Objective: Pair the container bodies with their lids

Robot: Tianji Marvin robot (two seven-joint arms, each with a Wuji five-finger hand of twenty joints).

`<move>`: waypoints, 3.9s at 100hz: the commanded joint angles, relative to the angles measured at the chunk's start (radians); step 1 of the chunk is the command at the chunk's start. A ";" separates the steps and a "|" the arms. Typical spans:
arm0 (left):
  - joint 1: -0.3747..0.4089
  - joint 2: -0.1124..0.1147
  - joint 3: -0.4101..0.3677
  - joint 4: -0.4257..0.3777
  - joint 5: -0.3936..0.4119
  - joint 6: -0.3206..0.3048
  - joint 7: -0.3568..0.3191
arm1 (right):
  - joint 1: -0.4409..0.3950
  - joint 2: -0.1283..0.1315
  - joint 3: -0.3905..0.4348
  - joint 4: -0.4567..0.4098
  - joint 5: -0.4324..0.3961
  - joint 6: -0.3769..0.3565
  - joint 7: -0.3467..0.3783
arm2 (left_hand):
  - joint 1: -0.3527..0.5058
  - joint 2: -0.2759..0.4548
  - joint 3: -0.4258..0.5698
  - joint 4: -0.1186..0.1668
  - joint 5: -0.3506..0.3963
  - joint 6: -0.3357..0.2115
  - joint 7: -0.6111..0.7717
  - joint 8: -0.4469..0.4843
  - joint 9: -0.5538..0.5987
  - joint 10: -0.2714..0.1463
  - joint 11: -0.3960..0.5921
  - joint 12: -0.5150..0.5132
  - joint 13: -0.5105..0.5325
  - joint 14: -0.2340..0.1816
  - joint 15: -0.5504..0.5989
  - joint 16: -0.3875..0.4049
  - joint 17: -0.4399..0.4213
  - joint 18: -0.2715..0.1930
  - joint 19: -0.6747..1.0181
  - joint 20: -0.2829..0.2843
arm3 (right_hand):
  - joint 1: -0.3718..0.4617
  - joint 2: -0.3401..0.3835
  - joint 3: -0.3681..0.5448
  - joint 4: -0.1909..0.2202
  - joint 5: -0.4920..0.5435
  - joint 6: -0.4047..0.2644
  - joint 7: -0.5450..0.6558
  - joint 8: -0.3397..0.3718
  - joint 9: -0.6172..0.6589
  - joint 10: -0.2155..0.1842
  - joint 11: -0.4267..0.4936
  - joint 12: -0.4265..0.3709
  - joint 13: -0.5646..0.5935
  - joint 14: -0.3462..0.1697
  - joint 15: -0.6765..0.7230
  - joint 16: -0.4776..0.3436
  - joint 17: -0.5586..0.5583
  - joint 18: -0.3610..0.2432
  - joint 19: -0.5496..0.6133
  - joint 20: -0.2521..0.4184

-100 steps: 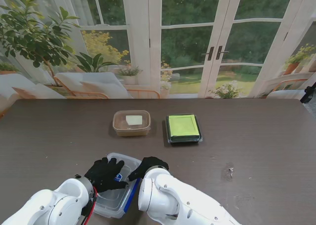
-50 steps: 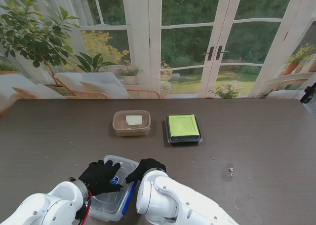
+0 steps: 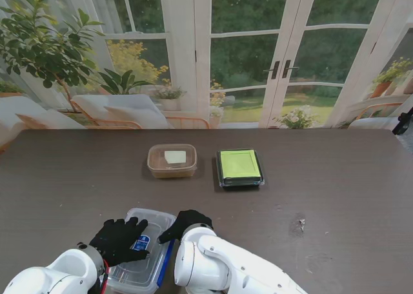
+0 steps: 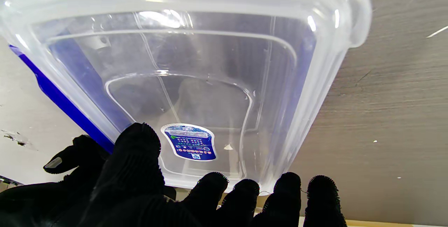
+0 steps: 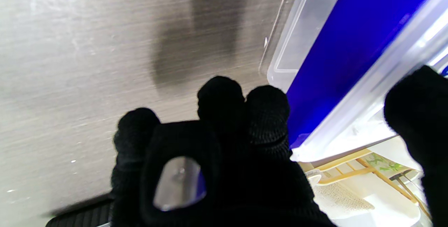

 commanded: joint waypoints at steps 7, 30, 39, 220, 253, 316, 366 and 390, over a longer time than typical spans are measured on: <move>0.032 0.003 0.014 0.058 -0.009 0.009 -0.049 | -0.019 -0.004 -0.011 0.014 -0.011 0.051 0.026 | -0.011 0.036 -0.012 0.018 0.063 0.040 0.090 0.039 0.154 0.035 0.248 0.088 0.008 0.003 0.036 0.015 -0.011 -0.018 -0.035 -0.005 | 0.282 -0.090 0.244 0.121 0.044 -0.079 0.036 -0.009 0.151 -0.104 0.060 -0.007 -0.009 -0.179 0.010 0.002 0.602 0.002 0.020 0.006; -0.004 0.008 0.047 0.099 0.053 -0.024 -0.083 | -0.006 -0.004 -0.015 0.023 0.011 0.051 0.004 | 0.033 -0.017 -0.002 0.023 0.013 0.095 0.070 0.022 0.130 0.032 0.243 0.086 0.001 -0.010 0.036 0.014 -0.017 -0.031 -0.039 -0.009 | 0.285 -0.099 0.251 0.117 0.045 -0.080 0.039 -0.013 0.151 -0.103 0.058 -0.005 -0.009 -0.183 0.013 0.004 0.602 0.003 0.021 0.007; -0.016 0.008 0.059 0.116 0.082 -0.036 -0.076 | 0.009 0.000 -0.032 0.029 0.046 0.051 -0.025 | 0.040 -0.023 0.000 0.024 0.000 0.104 0.070 0.018 0.126 0.033 0.244 0.086 0.000 -0.011 0.038 0.015 -0.017 -0.035 -0.040 -0.010 | 0.290 -0.104 0.254 0.115 0.045 -0.080 0.041 -0.014 0.151 -0.102 0.057 -0.004 -0.008 -0.185 0.015 0.005 0.603 0.001 0.023 0.009; -0.134 0.015 0.117 0.226 0.028 -0.055 -0.035 | 0.068 -0.029 -0.024 0.114 -0.124 0.052 0.161 | 0.004 0.019 -0.008 0.021 -0.025 0.103 0.073 -0.002 0.109 0.034 0.242 0.083 -0.016 -0.016 0.033 0.012 -0.030 -0.041 -0.042 -0.013 | 0.051 0.199 -0.067 0.275 0.010 -0.040 -0.188 0.229 0.147 -0.048 -0.148 -0.030 -0.008 -0.185 -0.019 -0.013 0.597 0.016 -0.002 -0.004; -0.134 0.015 0.118 0.223 0.023 -0.051 -0.036 | 0.065 -0.042 -0.013 0.122 -0.269 0.052 0.340 | 0.000 0.020 -0.008 0.021 -0.026 0.105 0.072 -0.002 0.108 0.033 0.241 0.082 -0.019 -0.016 0.031 0.010 -0.036 -0.042 -0.044 -0.014 | 0.052 0.224 -0.177 0.282 -0.001 -0.025 -0.193 0.234 0.149 -0.048 -0.181 -0.022 -0.008 -0.190 -0.050 -0.031 0.594 0.011 -0.010 -0.014; -0.135 0.016 0.118 0.220 0.005 -0.036 -0.049 | -0.102 -0.163 0.167 0.125 -0.430 0.053 0.317 | -0.010 0.029 -0.010 0.020 -0.031 0.104 0.072 -0.002 0.102 0.031 0.240 0.080 -0.030 -0.019 0.026 0.007 -0.052 -0.046 -0.050 -0.017 | 0.333 -0.187 0.162 0.071 -0.217 -0.018 0.024 0.036 0.133 -0.073 -0.139 -0.071 -0.006 -0.224 -0.077 -0.031 0.591 -0.010 -0.036 0.015; -0.129 0.016 0.115 0.215 -0.002 -0.028 -0.049 | -0.136 -0.188 0.174 0.146 -0.291 0.053 0.101 | -0.015 0.035 -0.011 0.019 -0.032 0.104 0.071 -0.003 0.100 0.032 0.239 0.079 -0.036 -0.021 0.023 0.005 -0.057 -0.048 -0.051 -0.016 | 0.466 -0.217 0.269 0.069 -0.259 -0.087 -0.040 0.035 0.152 -0.101 -0.068 -0.061 -0.004 -0.287 -0.005 0.017 0.607 -0.068 0.021 0.062; -0.128 0.016 0.115 0.215 -0.004 -0.027 -0.052 | -0.160 -0.221 0.198 0.168 -0.271 0.053 0.024 | -0.017 0.034 -0.011 0.019 -0.032 0.105 0.072 -0.002 0.099 0.034 0.238 0.079 -0.036 -0.021 0.023 0.005 -0.058 -0.047 -0.052 -0.016 | 0.508 -0.209 0.311 0.074 -0.249 -0.091 -0.062 0.035 0.152 -0.102 -0.002 -0.045 -0.004 -0.311 0.042 0.049 0.619 -0.103 0.063 0.095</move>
